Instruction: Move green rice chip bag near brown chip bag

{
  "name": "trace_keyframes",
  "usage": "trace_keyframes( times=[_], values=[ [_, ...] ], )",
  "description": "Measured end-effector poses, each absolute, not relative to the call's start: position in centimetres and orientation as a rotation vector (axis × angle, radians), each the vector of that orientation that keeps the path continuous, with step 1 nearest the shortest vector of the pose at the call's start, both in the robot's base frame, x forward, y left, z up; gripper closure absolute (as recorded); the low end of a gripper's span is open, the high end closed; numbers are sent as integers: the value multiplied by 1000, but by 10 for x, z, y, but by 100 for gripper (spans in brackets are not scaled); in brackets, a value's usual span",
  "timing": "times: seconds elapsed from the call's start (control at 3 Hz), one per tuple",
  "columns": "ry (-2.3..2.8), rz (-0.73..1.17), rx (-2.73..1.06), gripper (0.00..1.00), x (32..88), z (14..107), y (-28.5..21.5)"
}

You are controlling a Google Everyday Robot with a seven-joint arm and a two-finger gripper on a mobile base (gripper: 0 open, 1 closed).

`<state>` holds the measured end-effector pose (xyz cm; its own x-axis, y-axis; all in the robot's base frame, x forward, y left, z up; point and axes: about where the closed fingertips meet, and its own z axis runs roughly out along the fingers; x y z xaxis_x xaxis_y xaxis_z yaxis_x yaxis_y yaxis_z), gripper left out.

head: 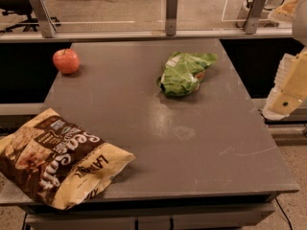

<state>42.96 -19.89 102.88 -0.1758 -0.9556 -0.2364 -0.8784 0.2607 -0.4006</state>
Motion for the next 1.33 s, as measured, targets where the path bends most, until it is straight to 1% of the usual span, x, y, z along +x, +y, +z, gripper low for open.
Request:
trace_keyframes(
  times=[0.33, 0.67, 1.0, 1.33],
  values=[
    [2103, -239, -1661, 0, 430, 1029, -199],
    [2019, -278, -1736, 0, 459, 1030, -198],
    [1835, -282, -1903, 0, 510, 1027, -182],
    [1646, -354, -2165, 0, 552, 1005, -146]
  ],
)
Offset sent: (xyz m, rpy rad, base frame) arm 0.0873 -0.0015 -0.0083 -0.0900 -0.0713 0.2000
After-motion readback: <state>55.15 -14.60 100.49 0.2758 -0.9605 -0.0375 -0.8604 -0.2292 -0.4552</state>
